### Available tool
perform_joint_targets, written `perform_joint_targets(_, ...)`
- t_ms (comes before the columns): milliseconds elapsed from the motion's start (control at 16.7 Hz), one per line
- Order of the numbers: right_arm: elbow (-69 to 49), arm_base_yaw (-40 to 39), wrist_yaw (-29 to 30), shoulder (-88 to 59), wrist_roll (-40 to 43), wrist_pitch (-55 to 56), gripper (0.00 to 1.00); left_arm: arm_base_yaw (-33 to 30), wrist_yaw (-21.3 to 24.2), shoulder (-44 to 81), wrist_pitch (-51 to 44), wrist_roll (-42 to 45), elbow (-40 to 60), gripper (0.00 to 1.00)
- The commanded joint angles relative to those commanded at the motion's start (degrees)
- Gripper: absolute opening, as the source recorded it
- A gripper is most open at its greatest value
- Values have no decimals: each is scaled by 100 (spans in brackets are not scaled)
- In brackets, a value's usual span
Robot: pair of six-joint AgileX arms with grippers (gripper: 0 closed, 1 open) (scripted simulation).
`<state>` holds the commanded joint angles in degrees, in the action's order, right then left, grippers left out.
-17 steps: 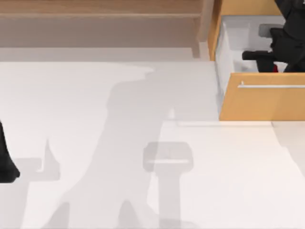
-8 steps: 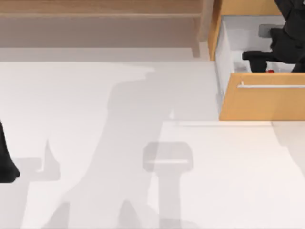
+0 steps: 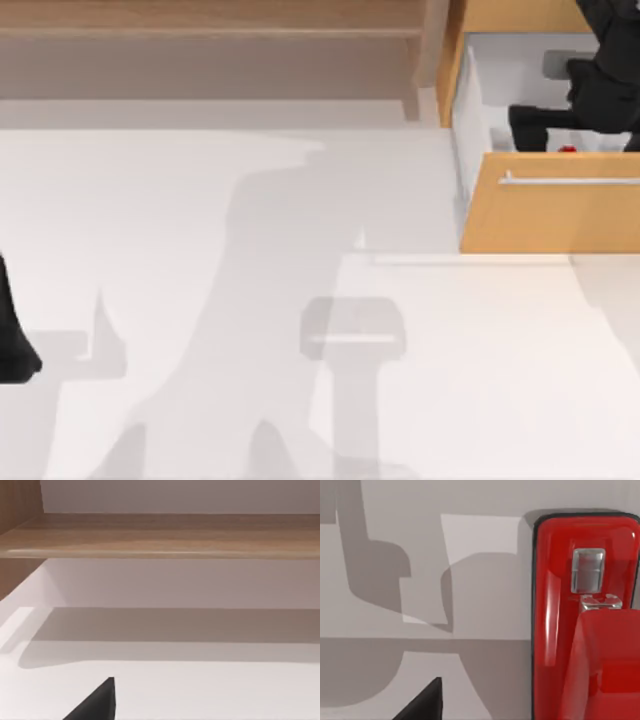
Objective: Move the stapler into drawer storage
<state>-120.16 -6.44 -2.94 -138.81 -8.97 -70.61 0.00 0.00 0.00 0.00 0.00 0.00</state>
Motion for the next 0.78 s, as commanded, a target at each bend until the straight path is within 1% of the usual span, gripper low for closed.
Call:
perform_joint_targets(180,36,-17,10,48,22,41,100,0,0,0,0,0,0,100)
perform_joint_targets(360,378,-58,109,469,253,480,100,0,0,0,0,0,0,100)
perform_joint_targets(540,1015,-110,276,1192,738,1438,100,0,0,0,0,0,0,100)
perform_joint_targets(780,2264,-400,483,2240,1712,3416,100,0,0,0,0,0,0,100)
